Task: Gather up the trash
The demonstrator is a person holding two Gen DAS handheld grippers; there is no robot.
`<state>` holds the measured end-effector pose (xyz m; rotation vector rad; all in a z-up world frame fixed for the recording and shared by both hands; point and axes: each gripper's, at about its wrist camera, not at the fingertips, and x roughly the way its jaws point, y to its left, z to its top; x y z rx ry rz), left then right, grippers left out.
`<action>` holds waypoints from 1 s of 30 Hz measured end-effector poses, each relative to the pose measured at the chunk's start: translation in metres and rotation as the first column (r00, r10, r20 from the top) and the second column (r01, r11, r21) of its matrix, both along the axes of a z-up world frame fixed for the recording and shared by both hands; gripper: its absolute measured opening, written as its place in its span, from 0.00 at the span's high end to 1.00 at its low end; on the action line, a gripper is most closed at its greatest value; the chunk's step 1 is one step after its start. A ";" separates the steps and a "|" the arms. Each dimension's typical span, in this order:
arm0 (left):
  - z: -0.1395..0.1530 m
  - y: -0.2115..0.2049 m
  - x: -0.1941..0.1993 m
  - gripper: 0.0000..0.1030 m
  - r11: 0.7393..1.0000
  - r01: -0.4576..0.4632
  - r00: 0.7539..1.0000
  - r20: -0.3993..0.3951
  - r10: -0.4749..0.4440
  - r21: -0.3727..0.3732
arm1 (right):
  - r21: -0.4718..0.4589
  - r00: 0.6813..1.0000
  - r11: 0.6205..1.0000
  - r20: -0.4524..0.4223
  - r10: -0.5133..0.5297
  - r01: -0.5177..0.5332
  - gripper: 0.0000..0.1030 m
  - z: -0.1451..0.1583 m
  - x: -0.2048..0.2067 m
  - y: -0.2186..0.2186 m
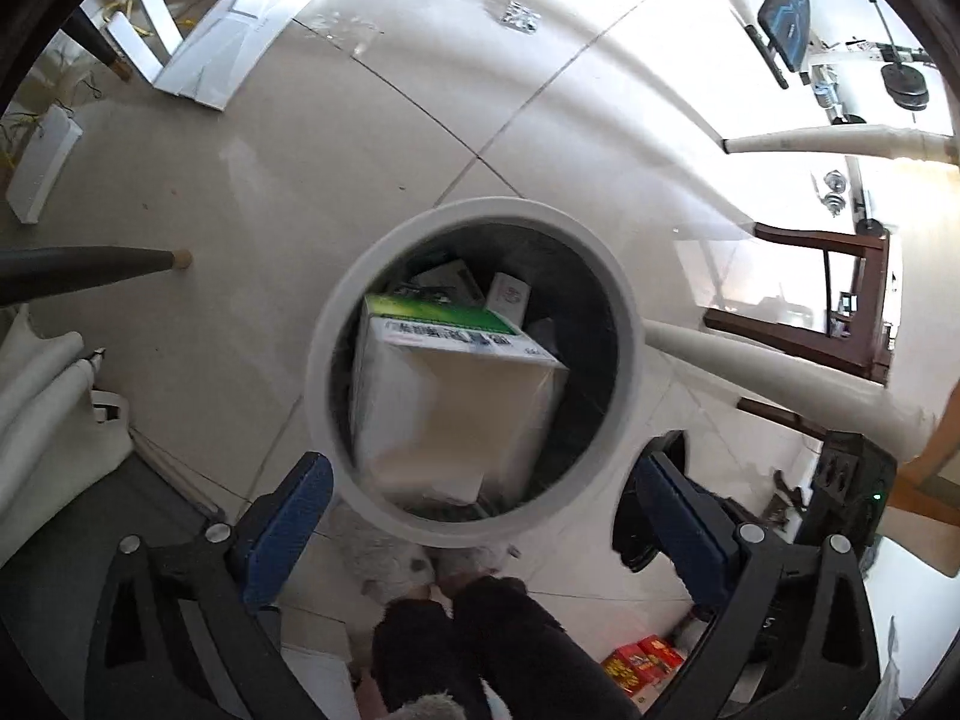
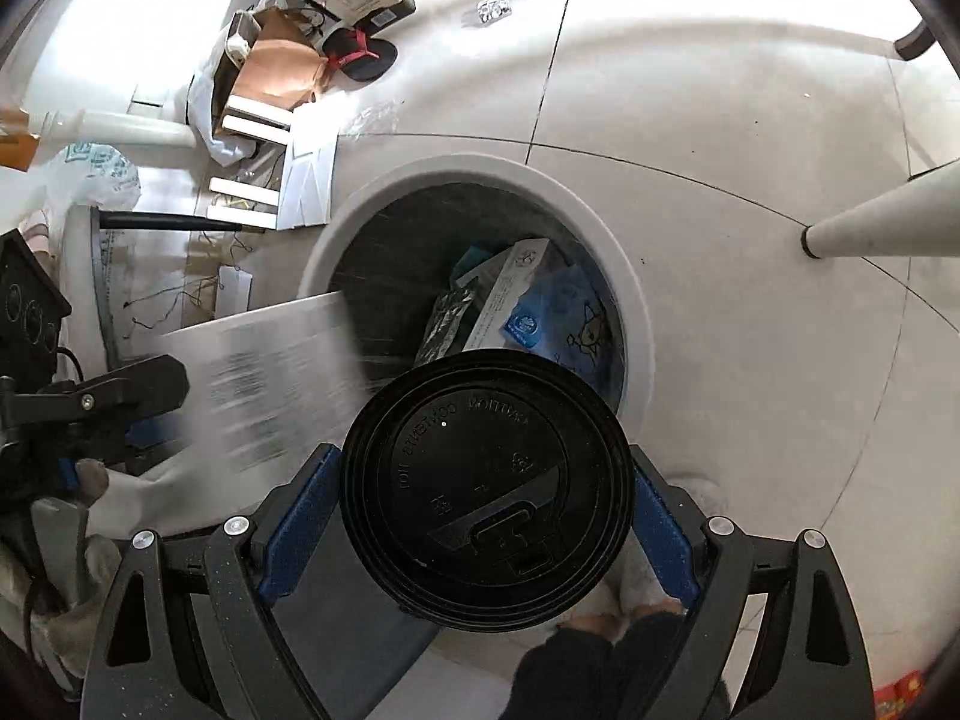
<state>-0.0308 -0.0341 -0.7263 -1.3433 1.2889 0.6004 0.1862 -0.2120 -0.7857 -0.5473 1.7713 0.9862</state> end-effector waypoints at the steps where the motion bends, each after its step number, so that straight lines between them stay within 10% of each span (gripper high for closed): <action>1: 0.004 -0.001 -0.001 0.00 1.000 0.003 1.000 -0.020 -0.003 0.019 | 0.005 1.000 1.000 0.008 0.008 -0.008 0.03 0.000 0.000 0.001; 10: 0.083 -0.017 -0.003 0.00 0.941 0.093 0.970 -0.241 -0.013 0.325 | -0.008 0.986 0.999 0.162 0.043 -0.042 0.00 0.050 -0.001 0.005; 16: 0.153 -0.047 -0.006 0.00 0.926 0.133 0.947 -0.321 -0.014 0.353 | -0.067 0.966 0.997 0.254 0.052 -0.036 0.00 0.124 0.004 -0.008; 30: 0.412 -0.110 0.035 0.00 0.904 0.181 0.970 -0.222 -0.099 0.388 | 0.039 0.990 0.992 0.076 0.115 -0.118 0.00 0.418 0.032 -0.045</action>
